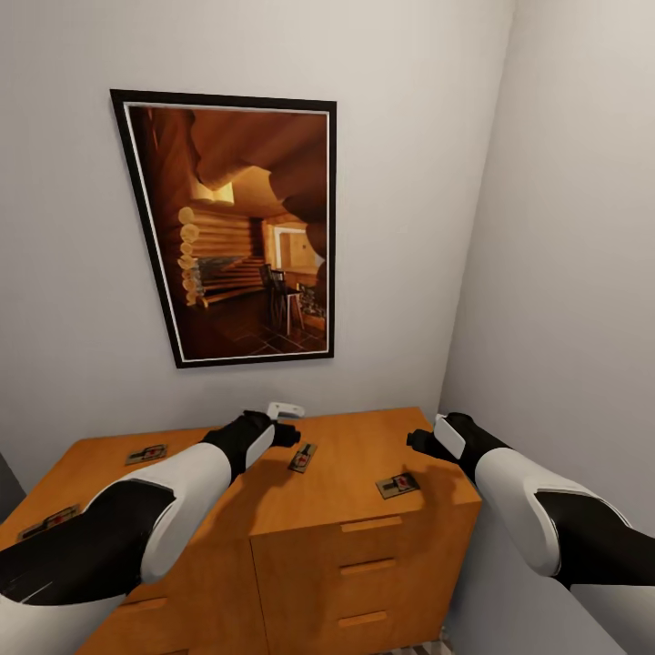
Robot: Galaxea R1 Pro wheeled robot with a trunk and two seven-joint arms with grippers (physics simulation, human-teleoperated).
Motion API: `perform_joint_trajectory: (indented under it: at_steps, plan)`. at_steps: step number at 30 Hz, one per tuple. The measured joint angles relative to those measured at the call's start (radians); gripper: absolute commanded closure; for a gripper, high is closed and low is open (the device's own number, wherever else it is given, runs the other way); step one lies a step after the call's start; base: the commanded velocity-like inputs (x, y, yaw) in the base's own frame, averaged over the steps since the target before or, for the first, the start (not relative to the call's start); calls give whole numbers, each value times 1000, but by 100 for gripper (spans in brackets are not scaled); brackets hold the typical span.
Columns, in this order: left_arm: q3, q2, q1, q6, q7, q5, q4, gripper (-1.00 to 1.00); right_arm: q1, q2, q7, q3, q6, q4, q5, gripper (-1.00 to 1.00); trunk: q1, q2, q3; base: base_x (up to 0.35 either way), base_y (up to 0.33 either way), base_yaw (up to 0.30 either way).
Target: Take the four mousetraps from the cabinet in the bathroom and place them on the bathroom floor. Make sure all four end up on the same floor surface, and ensure that at least two of them are either under or directly next to the same bathroom sink.
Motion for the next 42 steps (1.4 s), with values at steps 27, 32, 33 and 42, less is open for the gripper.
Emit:
perform_joint_trajectory:
  at_steps: [27,32,33,42]
  plan:
    - [-39,0,0,-23,-8,-6,-63,-100,0,0,-2,2,1,-1,3,-100,0,0,0,0,0,0]
    - [-39,0,0,-23,-17,-3,-79,-100,0,0,-3,4,1,-1,3,-100,0,0,0,0,0,0]
    - [-39,0,0,-23,-22,-2,-81,-100,0,0,-3,5,1,-1,3,-100,0,0,0,0,0,0]
    - [-38,0,0,-23,-107,-1,-85,-100,0,0,-3,8,1,-1,4,-100,0,0,0,0,0,0]
